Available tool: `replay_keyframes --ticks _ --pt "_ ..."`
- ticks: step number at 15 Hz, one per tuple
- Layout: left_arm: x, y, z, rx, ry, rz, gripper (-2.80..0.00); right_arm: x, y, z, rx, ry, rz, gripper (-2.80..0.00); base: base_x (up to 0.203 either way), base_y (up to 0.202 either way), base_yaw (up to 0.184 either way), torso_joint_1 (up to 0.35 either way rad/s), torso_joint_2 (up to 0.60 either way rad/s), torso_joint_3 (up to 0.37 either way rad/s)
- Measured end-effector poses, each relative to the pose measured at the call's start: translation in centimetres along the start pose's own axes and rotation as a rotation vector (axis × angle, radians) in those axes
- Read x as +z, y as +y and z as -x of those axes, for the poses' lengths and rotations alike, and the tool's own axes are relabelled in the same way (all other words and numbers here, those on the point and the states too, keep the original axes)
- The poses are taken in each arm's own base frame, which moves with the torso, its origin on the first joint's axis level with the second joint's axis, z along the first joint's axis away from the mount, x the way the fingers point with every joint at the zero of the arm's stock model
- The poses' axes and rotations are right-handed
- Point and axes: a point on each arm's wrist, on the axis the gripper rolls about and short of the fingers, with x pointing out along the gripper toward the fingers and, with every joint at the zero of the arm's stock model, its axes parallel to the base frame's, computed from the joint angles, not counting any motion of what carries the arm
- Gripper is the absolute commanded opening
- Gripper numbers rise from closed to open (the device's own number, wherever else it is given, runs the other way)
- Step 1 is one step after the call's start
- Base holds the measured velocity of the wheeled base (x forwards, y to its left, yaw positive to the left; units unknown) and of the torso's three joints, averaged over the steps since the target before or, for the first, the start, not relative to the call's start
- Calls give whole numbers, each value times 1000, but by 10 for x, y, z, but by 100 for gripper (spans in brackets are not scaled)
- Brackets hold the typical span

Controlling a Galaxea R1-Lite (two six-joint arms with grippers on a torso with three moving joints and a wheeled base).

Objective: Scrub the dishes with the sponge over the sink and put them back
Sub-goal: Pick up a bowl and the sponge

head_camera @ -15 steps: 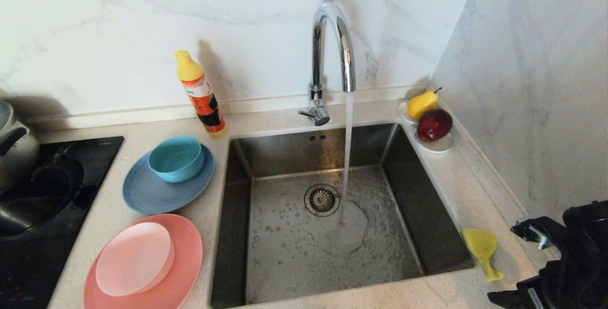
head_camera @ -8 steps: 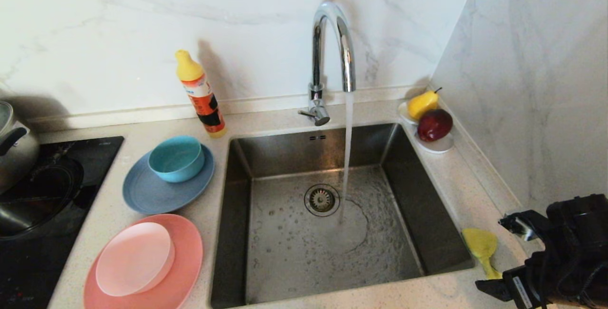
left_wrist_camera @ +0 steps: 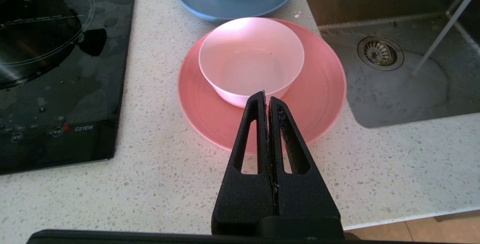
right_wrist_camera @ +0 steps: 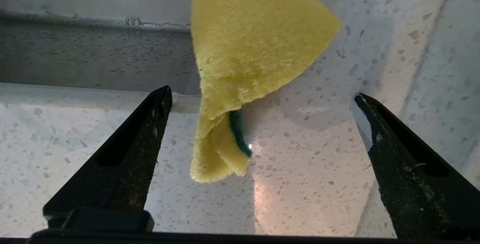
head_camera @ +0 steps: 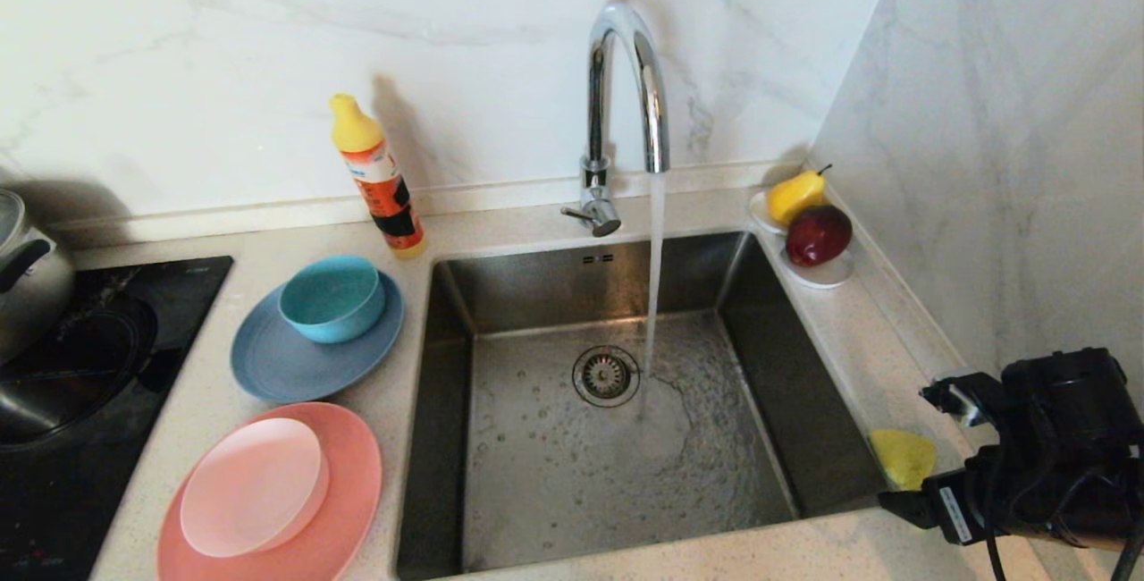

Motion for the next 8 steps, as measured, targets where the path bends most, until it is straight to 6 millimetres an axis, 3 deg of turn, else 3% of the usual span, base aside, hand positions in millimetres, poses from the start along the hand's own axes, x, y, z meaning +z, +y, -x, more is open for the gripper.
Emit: replay_keyframes --ticks 2,3,8 --pt "0 0 0 0 0 0 -280 1 0 1 -1 -4 -1 0 0 0 0 0 0 0" --pt "0 0 0 1 0 0 -280 1 -1 2 -1 -5 -1 -280 0 0 0 0 0 0" --pt "0 0 0 0 0 0 -280 1 -1 1 2 3 -4 -280 0 0 0 0 0 0"
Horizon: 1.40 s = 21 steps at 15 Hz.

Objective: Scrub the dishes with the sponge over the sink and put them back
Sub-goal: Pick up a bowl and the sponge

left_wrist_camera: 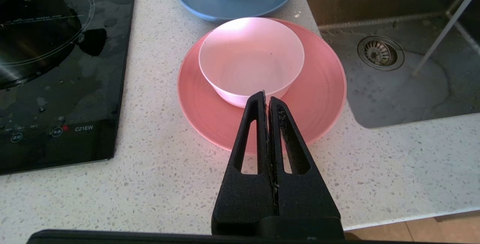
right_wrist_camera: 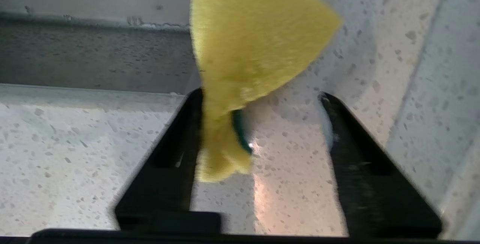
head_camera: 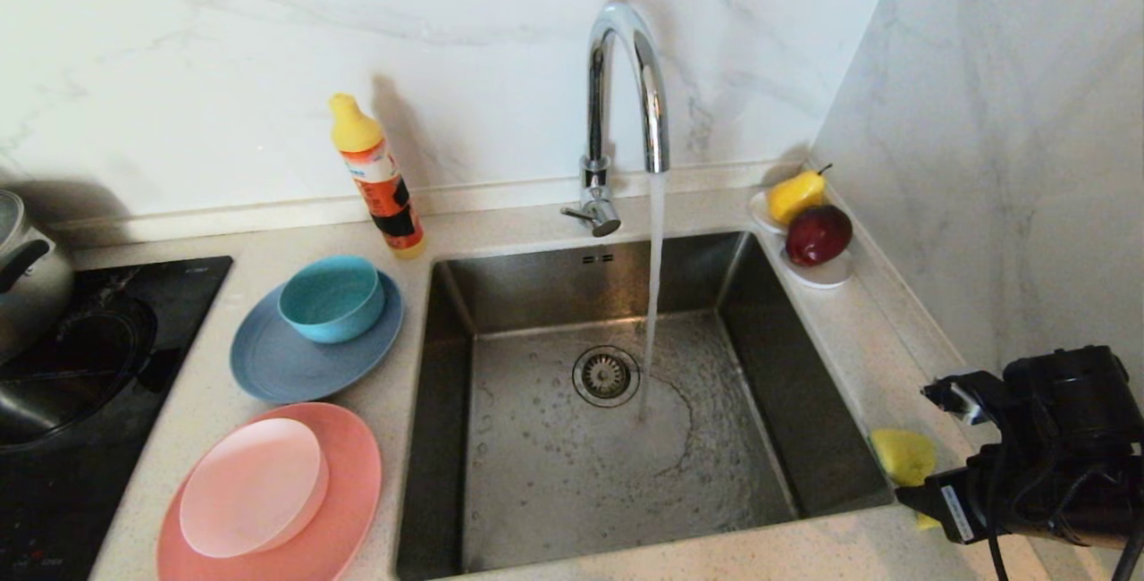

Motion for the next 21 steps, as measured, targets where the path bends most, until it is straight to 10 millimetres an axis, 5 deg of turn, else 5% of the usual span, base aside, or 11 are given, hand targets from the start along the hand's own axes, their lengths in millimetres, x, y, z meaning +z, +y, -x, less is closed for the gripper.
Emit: replay_keyframes --ticks 10,21 --pt "0 0 0 0 0 0 -280 1 0 12 6 25 -3 -280 0 0 0 0 0 0" --pt "0 0 0 0 0 0 -280 15 21 142 352 -60 49 -280 0 0 0 0 0 0"
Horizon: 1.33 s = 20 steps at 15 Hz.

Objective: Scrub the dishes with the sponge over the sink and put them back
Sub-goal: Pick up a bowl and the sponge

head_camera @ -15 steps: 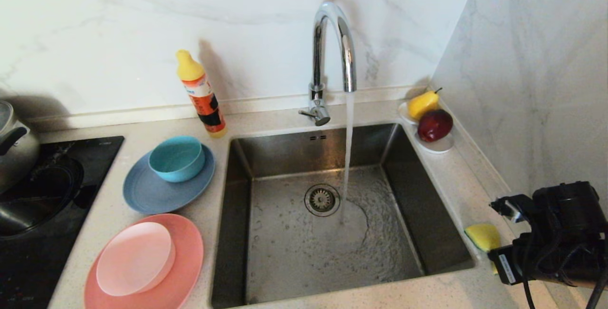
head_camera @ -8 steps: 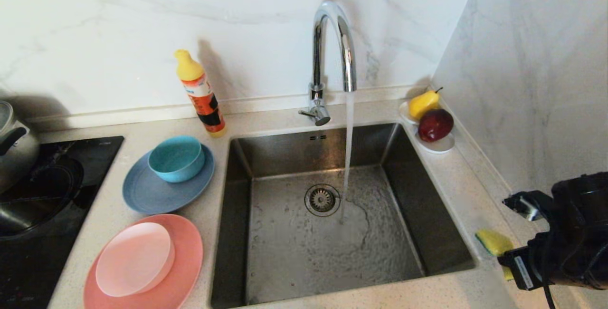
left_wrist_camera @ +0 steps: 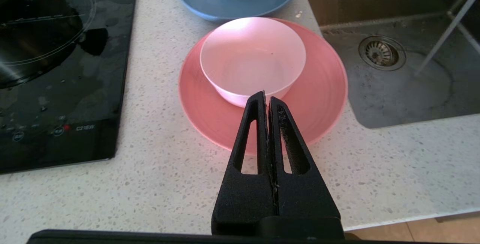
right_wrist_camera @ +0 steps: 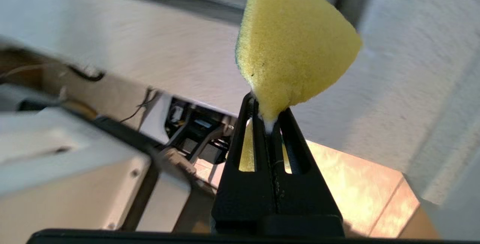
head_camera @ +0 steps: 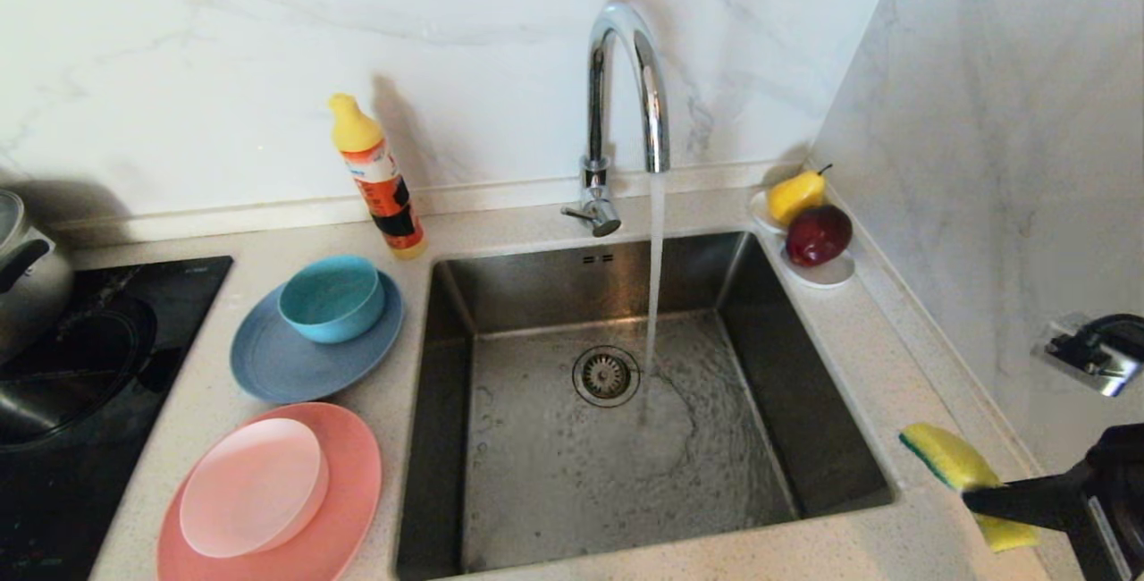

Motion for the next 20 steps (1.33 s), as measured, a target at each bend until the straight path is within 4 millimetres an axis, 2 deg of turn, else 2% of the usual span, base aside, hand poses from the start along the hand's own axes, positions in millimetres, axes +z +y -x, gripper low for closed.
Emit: replay_keyframes --ticks 4,9,14,18,20 --pt "0 0 0 1 1 0 -280 1 21 10 100 -28 71 -280 0 0 0 0 0 0" --pt "0 0 0 1 2 0 -280 8 39 10 187 -20 9 -280 0 0 0 0 0 0" --pt "0 0 0 0 3 -14 -280 8 49 9 230 10 -18 -280 0 0 0 0 0 0" --pt "1 0 1 10 12 -5 -280 4 49 7 219 34 -42 -280 0 0 0 0 0 0" --pt "27 3 8 52 -46 0 -280 1 47 9 210 44 -46 -280 0 0 0 0 0 0"
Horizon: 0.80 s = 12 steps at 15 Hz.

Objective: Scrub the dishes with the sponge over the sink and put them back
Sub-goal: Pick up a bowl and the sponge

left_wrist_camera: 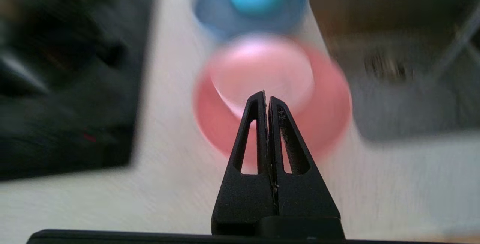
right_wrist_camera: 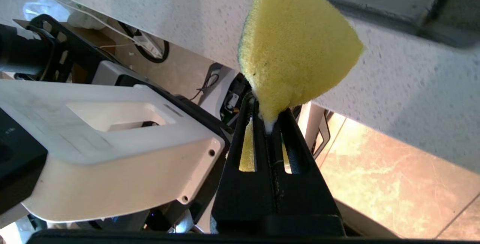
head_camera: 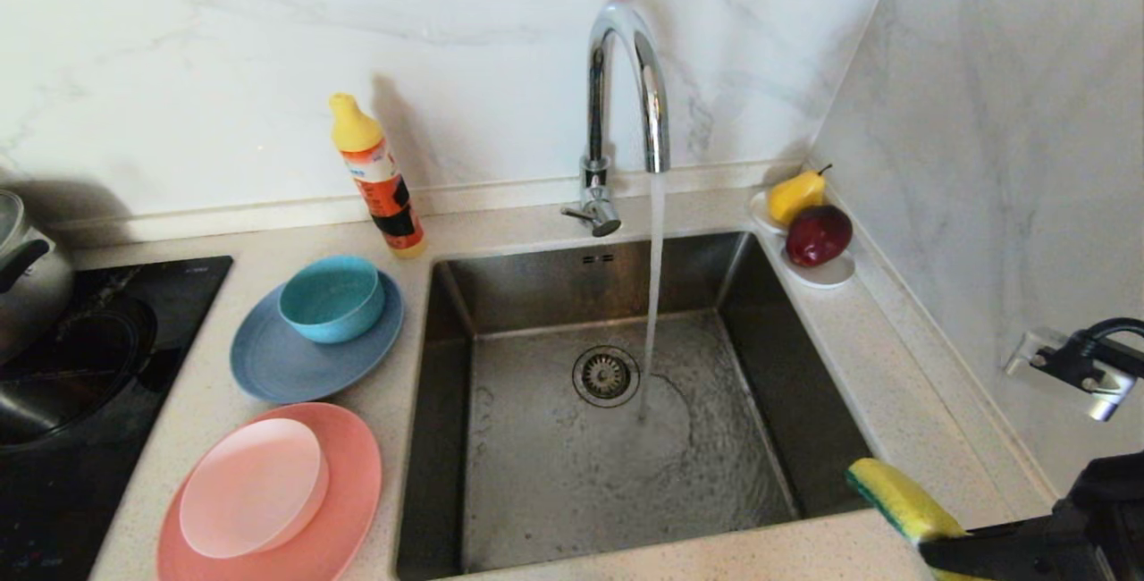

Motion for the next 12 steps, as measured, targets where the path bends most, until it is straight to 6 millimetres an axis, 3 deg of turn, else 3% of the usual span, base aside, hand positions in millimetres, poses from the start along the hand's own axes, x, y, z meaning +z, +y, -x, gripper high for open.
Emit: replay_keyframes --ticks 3,5,7,9,12 --pt "61 6 3 108 -67 13 -280 -1 0 3 2 -10 -1 -280 0 0 0 0 0 0" --pt "96 11 -12 233 -36 23 -280 0 0 3 5 -18 0 -280 0 0 0 0 0 0" --pt "125 14 -44 317 35 25 -280 2 1 2 4 -23 1 -280 0 0 0 0 0 0" --pt "145 16 -87 356 131 29 -280 3 1 2 3 -24 5 -280 0 0 0 0 0 0" --pt "158 21 -161 404 299 59 -280 6 1 0 2 -22 2 -280 0 0 0 0 0 0"
